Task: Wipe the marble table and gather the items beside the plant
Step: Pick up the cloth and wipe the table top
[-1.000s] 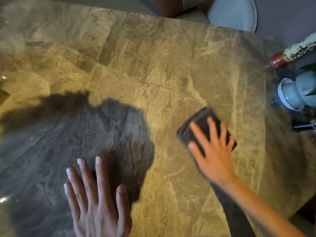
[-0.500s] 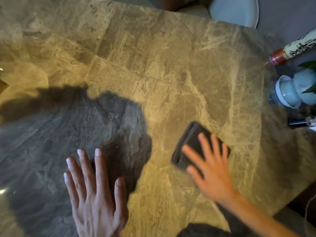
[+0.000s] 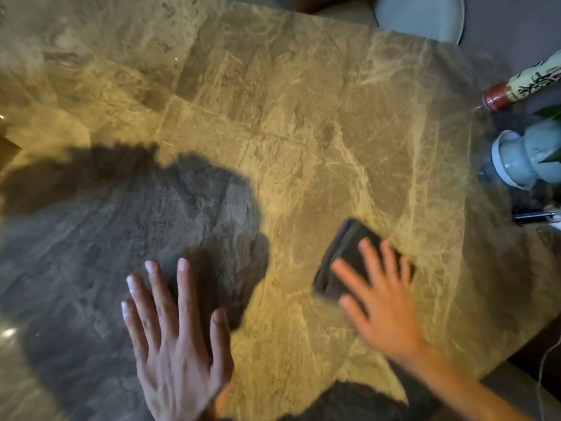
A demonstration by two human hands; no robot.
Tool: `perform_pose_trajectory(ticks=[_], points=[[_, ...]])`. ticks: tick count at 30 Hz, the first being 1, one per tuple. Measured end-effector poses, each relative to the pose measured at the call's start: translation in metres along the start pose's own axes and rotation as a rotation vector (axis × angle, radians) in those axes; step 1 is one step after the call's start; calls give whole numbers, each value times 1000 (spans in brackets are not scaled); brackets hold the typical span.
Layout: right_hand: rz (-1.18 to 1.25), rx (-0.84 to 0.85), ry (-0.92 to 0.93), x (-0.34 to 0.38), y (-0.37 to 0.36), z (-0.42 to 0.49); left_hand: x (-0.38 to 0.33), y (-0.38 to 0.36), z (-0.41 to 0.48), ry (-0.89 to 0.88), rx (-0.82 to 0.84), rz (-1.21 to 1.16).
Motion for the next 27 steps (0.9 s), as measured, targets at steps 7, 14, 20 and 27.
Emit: perform_pose_trajectory(ticks=[7, 14, 20, 27], points=[[164, -93, -396, 60, 38, 165, -2, 2, 1, -16, -16, -41], [-50, -70, 288, 19, -1, -22, 0, 2, -1, -22, -18, -72], [214, -25, -616, -29, 20, 174, 0, 2, 0, -25, -33, -76], [17, -122, 378, 89, 26, 15, 0, 6, -3, -60, -55, -131]])
Point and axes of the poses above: each hand's wrist, its own z-axis towards the middle knuckle, its own y-axis out of the back of the hand, x = y × z, the point moved 3 cm from there along z, towards the middle knuckle, and after that the axes turned 12 degrees about -z, right-handed, at the moved point
